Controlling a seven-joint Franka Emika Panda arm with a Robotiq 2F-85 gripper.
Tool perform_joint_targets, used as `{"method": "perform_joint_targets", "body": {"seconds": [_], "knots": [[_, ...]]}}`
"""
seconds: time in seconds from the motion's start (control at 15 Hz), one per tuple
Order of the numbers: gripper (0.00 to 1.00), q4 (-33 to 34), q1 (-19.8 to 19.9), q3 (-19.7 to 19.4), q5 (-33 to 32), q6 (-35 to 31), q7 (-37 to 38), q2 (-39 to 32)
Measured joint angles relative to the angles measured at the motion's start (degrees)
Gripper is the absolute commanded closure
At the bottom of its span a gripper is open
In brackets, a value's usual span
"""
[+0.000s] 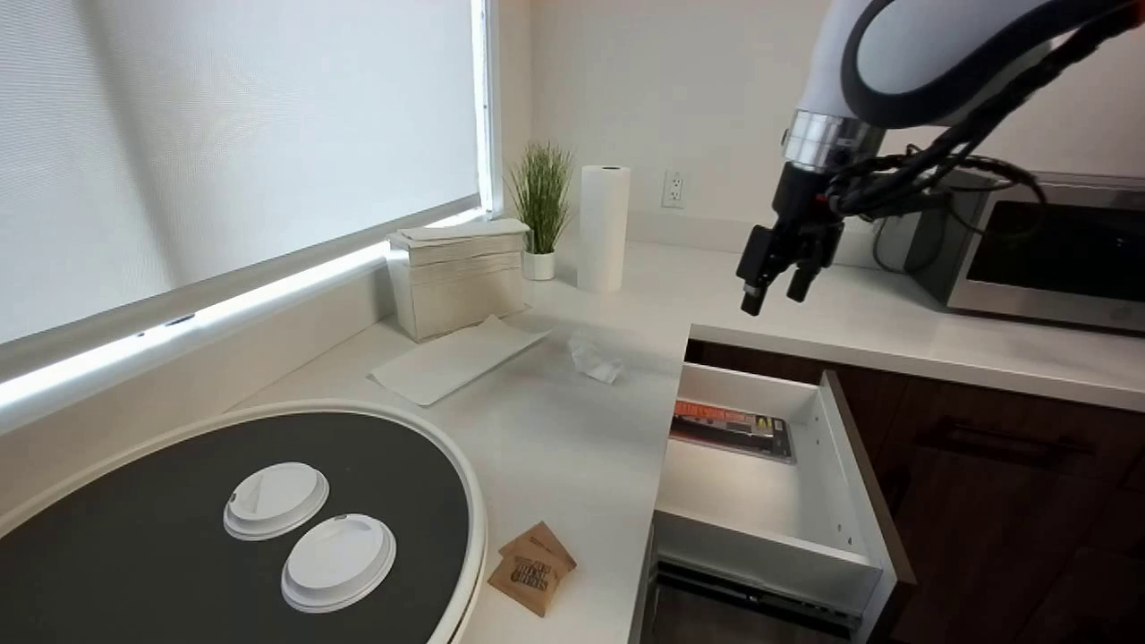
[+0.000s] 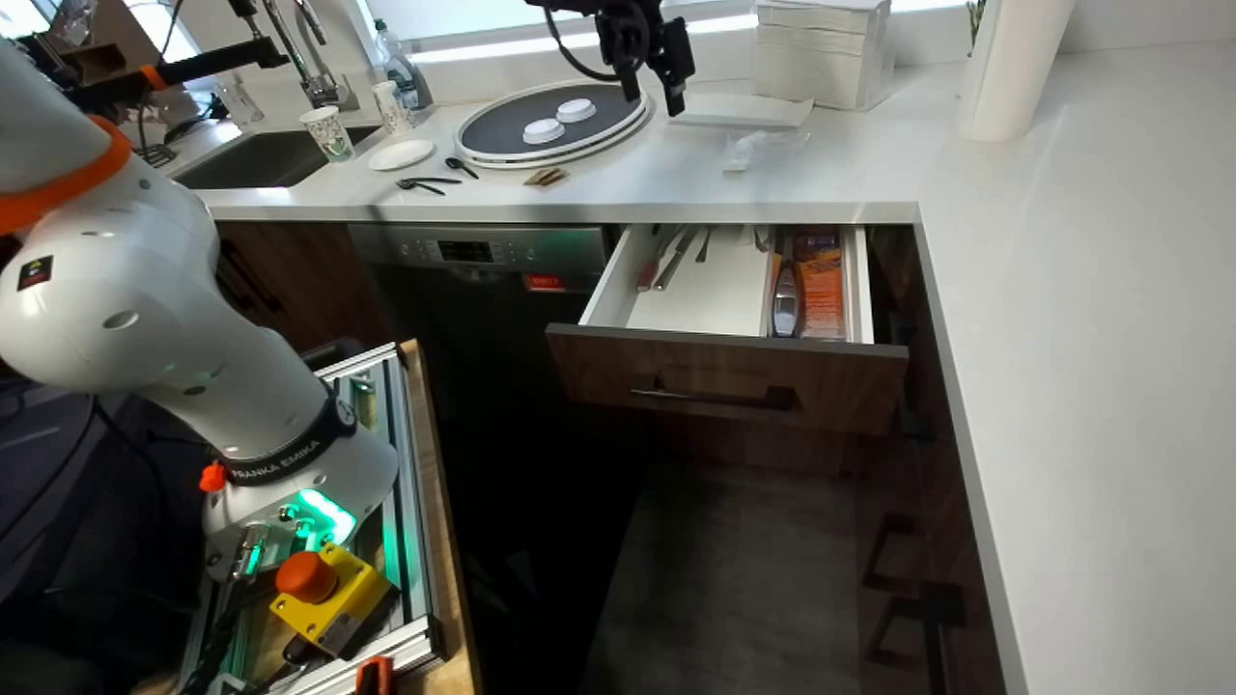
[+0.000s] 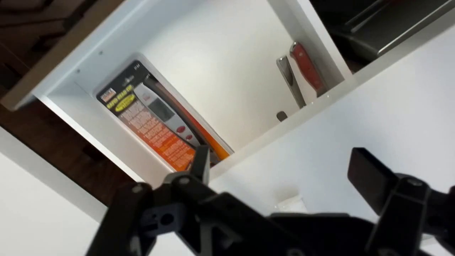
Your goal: Pick up the plastic and put it on the grey tray on the left
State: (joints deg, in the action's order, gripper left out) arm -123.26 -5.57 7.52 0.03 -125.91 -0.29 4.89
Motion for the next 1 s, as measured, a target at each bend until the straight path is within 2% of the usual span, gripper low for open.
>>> {"method": "perform_joint_targets", "body": {"seconds": [0.2,0.53,0.87,0.93,1.0], "knots": [[0.0,8.09,-0.96,0.25,-0.09,-2.86,-3.61,-10.12],[0.0,22.79,-2.5,1.23,-0.34,-3.23,-9.13,-26.23],[0.0,35.73,-4.85,1.18,-4.94,-3.23,-12.4,-39.14],[0.09,38.16,-5.4,1.06,-6.07,-3.23,-12.69,-41.38],[0.26,40.43,-5.85,1.02,-6.84,-3.23,-13.07,-43.34]]}}
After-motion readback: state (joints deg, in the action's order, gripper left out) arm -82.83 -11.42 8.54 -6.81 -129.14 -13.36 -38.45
